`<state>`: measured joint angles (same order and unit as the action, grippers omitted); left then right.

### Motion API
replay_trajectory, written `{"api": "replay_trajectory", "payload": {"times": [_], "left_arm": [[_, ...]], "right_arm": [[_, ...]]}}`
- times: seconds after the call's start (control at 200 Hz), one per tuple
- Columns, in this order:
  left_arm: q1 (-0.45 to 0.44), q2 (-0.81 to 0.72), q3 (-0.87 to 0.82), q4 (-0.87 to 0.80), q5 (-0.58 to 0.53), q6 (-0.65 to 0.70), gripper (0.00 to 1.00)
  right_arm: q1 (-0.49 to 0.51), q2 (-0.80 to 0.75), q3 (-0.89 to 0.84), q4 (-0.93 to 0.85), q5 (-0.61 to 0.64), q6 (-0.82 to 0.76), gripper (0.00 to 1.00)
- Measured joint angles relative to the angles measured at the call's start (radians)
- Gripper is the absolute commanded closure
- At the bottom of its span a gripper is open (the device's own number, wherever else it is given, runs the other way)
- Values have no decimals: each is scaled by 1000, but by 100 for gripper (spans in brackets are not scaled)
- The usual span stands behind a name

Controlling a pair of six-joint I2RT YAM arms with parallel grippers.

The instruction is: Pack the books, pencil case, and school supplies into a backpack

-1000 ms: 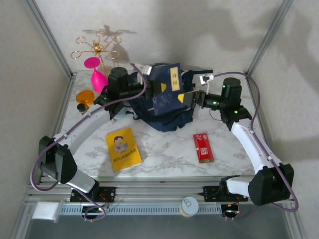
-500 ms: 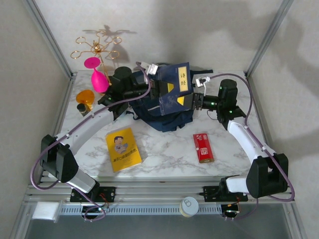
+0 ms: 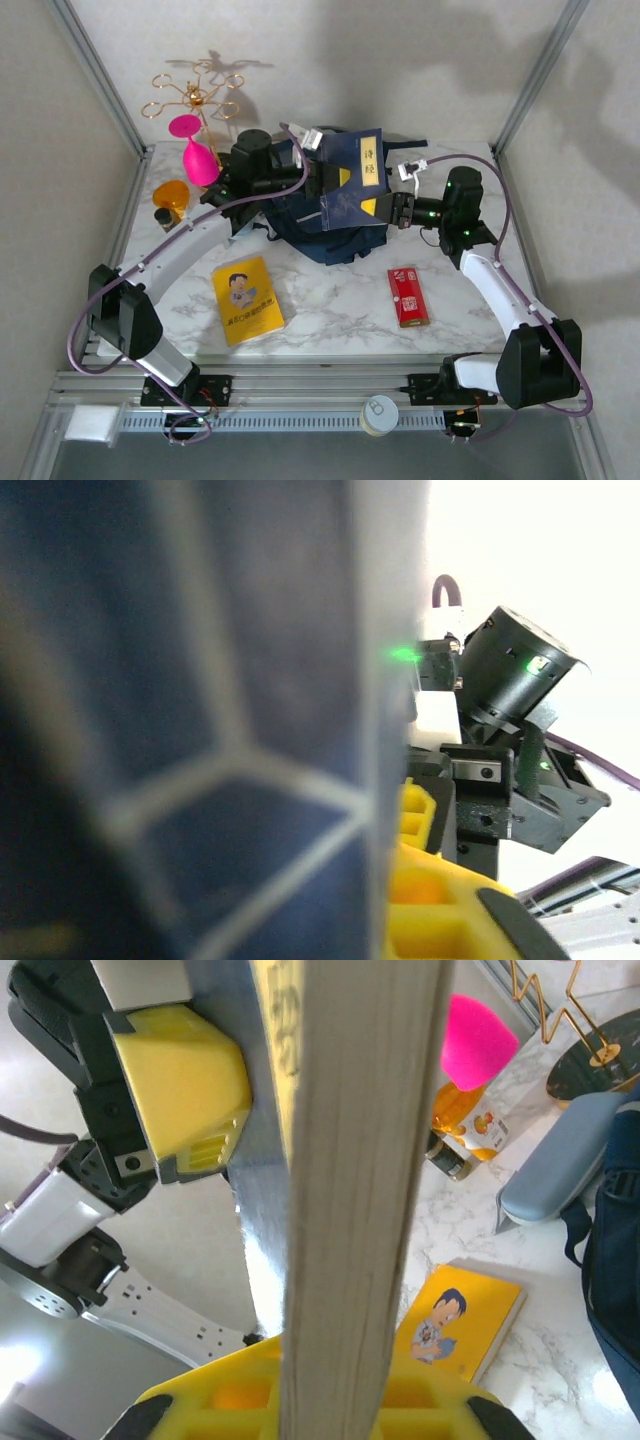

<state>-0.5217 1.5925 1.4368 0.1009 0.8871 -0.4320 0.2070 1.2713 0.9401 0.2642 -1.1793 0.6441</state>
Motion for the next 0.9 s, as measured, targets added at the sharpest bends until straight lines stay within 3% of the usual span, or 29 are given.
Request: {"api": "replay_trajectory", "payload": {"times": [0.135,0.255,0.38,0.576,0.901], "left_arm": [[6,0,8,-12,-6,19,38],[16,-11,8,-32,-31,26,27],[54,-68,-18,-55,-106,48,23],[63,-146,-82,-148,-262,145,25],[-75,53,-142,-356,-457,406,25]], "right_arm": [[-8,-6,0,-24,8,-4,100],[-36,-22,0,-73,28,-8,100],[-83,-56,0,-164,72,-23,100],[-196,-111,0,-364,149,-59,100],[-362,-118,0,-668,325,-134,100]]}}
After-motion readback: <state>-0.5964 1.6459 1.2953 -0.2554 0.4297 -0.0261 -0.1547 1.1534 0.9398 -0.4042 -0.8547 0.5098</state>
